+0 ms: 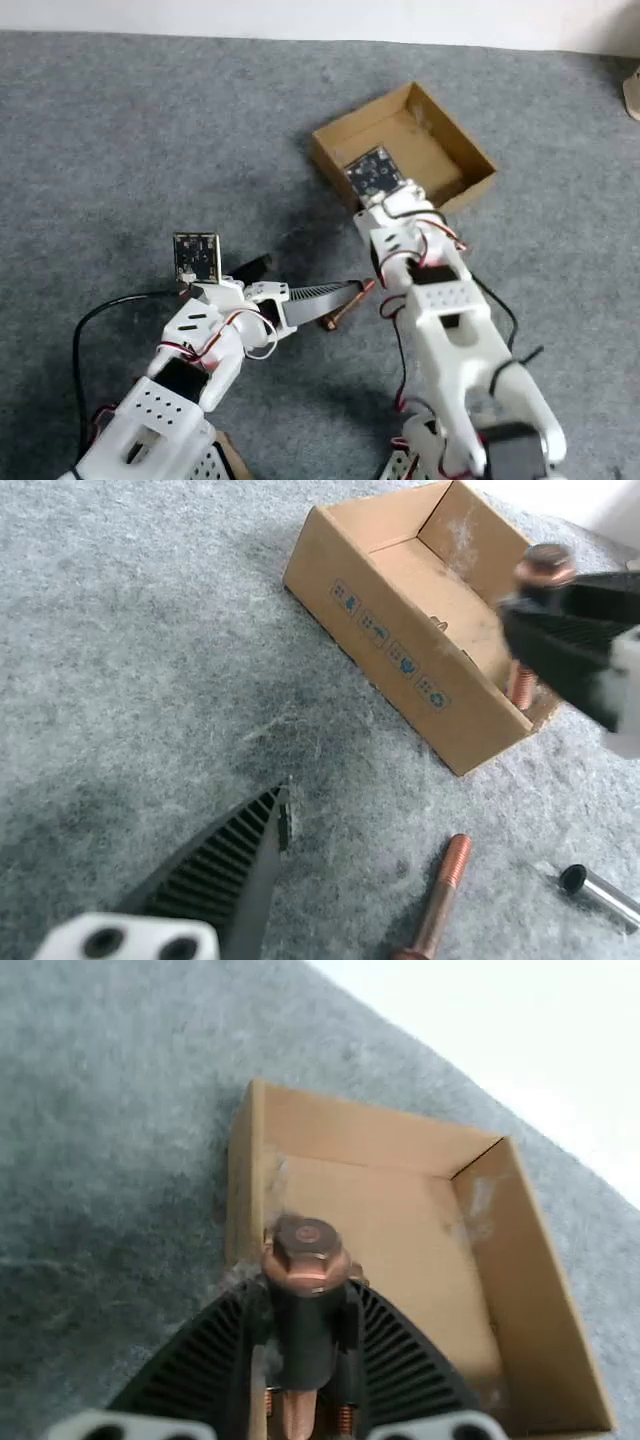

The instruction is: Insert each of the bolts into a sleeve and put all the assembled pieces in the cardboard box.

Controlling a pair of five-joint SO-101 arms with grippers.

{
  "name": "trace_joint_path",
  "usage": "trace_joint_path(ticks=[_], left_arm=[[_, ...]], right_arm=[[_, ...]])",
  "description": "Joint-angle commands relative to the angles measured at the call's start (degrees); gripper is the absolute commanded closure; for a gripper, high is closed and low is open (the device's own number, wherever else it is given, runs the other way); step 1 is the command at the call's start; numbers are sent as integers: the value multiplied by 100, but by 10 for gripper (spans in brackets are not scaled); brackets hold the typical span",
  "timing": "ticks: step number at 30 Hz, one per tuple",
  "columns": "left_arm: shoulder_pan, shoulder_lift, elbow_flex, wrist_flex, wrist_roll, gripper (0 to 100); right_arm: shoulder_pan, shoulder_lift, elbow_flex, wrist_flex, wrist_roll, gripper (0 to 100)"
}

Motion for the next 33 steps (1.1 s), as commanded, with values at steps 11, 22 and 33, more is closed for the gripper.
trace_joint_path(ticks=[11, 22, 33], left_arm=[[-40, -40, -66, -62, -44, 402], [-40, -40, -66, -62, -44, 402], [-66, -57, -66, -53, -44, 402]], right_arm=[[233, 66, -514, 497, -440, 998], [963, -1851, -418, 2316, -1741, 970], [1807, -2273, -444, 4347, -3525, 965]])
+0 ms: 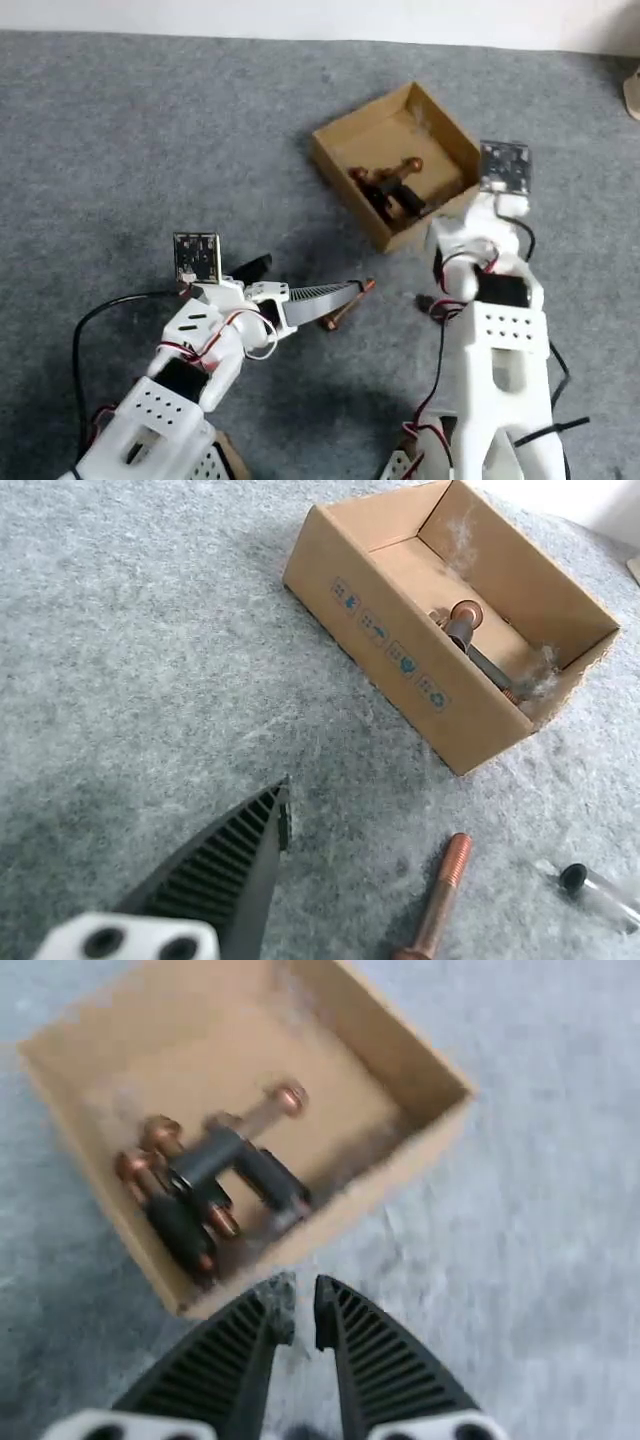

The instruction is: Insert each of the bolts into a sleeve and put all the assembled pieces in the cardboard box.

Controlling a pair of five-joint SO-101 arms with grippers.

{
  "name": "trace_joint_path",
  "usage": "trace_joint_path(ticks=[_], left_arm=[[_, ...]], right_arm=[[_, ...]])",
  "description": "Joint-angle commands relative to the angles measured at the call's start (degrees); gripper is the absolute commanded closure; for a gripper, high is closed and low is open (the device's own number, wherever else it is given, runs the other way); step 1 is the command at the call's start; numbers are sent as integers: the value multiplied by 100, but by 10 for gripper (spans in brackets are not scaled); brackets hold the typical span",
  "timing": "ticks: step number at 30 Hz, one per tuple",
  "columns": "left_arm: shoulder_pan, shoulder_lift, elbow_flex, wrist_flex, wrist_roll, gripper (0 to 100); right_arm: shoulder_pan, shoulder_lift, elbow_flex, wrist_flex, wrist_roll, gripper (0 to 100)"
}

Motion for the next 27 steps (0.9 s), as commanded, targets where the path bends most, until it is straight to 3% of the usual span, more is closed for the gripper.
trace_joint_path(ticks=[1, 5, 8, 14, 20, 27], left_arm=[[-66, -57, -66, -53, -35, 402], [-75, -66, -66, -53, -35, 402], [-75, -66, -66, -53, -35, 402], [-75, -66, -66, -53, -35, 402], [-48, -66, -66, -53, -35, 402], [-57, -66, -66, -53, -35, 402]], right_arm=[[233, -180, -180, 435, -545, 954], [242, -171, -180, 1103, -1011, 831], [242, -180, -180, 1305, -668, 818], [277, -207, -180, 1886, 1178, 818], [277, -242, -189, 2686, 3886, 818], [259, -242, -145, 2695, 5793, 817]])
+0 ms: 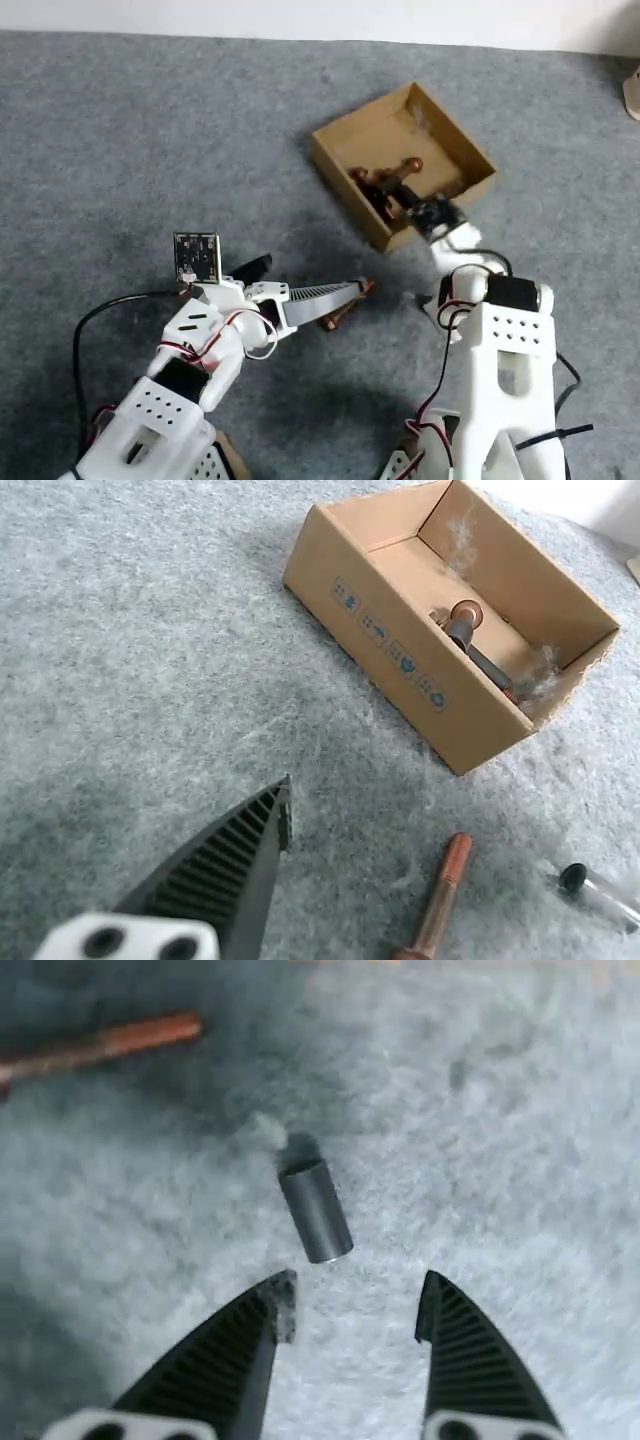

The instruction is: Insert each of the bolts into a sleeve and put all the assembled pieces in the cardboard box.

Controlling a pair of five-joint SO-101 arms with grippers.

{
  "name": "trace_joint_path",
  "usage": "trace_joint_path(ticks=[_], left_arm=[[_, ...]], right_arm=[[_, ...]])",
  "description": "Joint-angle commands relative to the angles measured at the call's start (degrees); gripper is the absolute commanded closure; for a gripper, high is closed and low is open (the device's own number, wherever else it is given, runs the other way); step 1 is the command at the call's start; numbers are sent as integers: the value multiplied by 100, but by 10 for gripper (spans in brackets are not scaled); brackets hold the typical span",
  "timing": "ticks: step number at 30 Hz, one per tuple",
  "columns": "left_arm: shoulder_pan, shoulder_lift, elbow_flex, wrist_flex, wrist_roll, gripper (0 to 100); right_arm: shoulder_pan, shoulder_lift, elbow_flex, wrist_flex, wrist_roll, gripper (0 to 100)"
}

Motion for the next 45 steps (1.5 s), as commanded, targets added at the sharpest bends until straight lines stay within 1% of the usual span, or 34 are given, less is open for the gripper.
trace_joint_path(ticks=[1, 4, 7, 13, 18, 23, 26, 31, 40, 45], left_arm=[[-66, -66, -66, -53, -35, 402], [-66, -66, -66, -53, -44, 402], [-66, -66, -66, -53, -44, 402], [-75, -66, -66, -53, -44, 402], [-75, -66, -66, -53, -44, 402], [-75, -66, -66, -53, -44, 402], [-66, -66, -66, -53, -44, 402], [-66, -66, -66, -53, -44, 402], [-66, -66, -66, -53, -44, 402], [-66, -66, -66, -53, -44, 402]], right_arm=[[40, -163, -136, 13, 1099, 817], [31, -110, -119, 13, 1705, 815], [-40, -110, 66, -40, 1908, 815], [-409, -110, 831, -919, 1873, 814], [-418, -110, 1121, -1569, 1873, 814], [-418, -101, 1376, -1965, 1864, 814], [-426, -101, 1587, -2273, 1582, 814], [-488, -101, 1648, -2360, 1424, 814], [-831, -92, 2009, -2387, 1204, 815], [-848, -92, 2589, -3020, 1178, 817]])
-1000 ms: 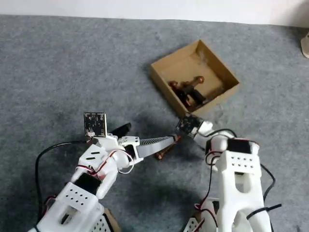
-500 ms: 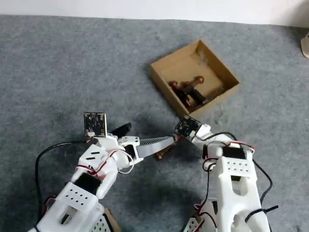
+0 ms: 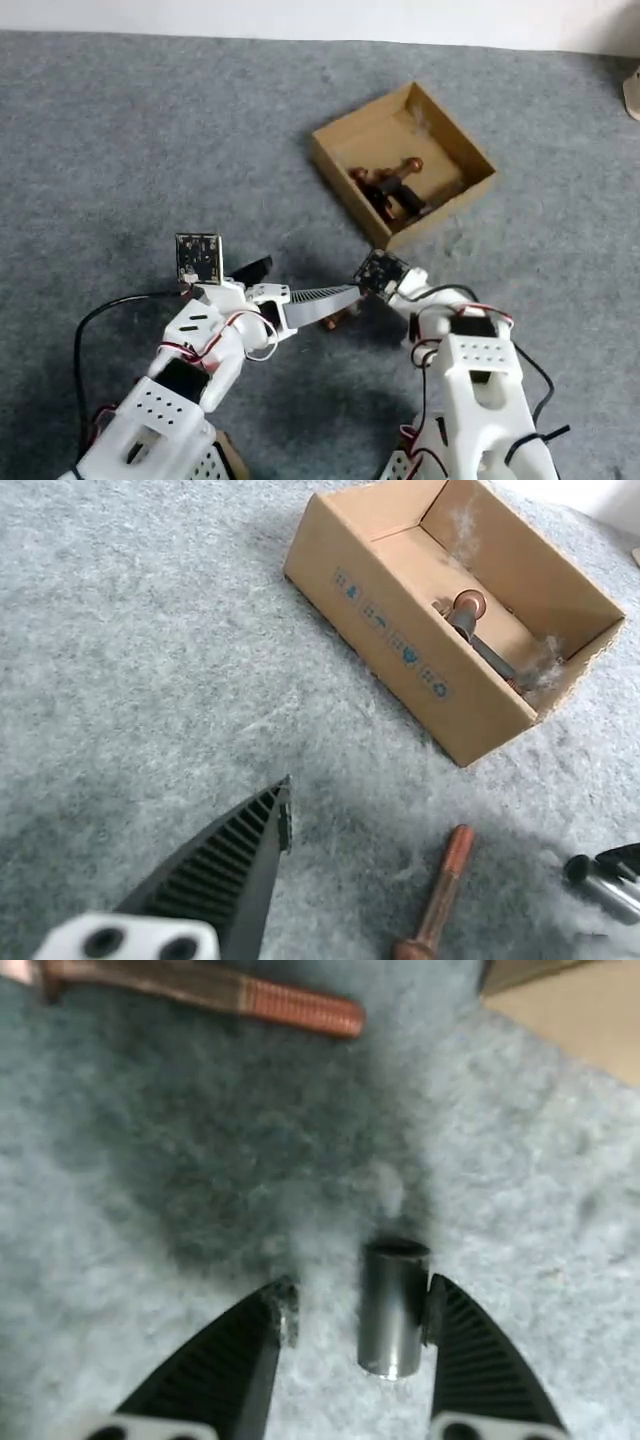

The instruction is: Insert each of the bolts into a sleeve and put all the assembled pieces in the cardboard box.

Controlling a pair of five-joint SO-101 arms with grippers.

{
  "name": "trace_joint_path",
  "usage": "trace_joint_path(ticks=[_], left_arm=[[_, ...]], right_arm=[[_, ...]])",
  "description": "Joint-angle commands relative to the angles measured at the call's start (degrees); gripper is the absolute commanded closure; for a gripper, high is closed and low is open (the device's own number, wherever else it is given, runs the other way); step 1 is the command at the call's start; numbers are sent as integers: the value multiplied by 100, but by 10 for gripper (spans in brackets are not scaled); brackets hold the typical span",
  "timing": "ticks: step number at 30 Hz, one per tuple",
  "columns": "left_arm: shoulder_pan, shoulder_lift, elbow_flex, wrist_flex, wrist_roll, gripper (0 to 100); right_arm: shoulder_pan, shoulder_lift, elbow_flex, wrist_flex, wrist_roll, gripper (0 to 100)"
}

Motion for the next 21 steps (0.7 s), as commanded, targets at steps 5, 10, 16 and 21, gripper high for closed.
trace_joint_path(ticks=[5, 10, 16, 21], left_arm=[[-75, -66, -75, -62, -44, 402], [-75, -66, -75, -62, -44, 402], [-84, -66, -75, -62, -44, 402], [-84, -66, -84, -62, -26, 402]], right_arm=[[-136, -84, 558, -963, -633, 834], [-119, -84, 585, -1349, -1240, 995], [-13, -154, 541, -1341, -2347, 995], [268, -154, -40, -1332, -3675, 995]])
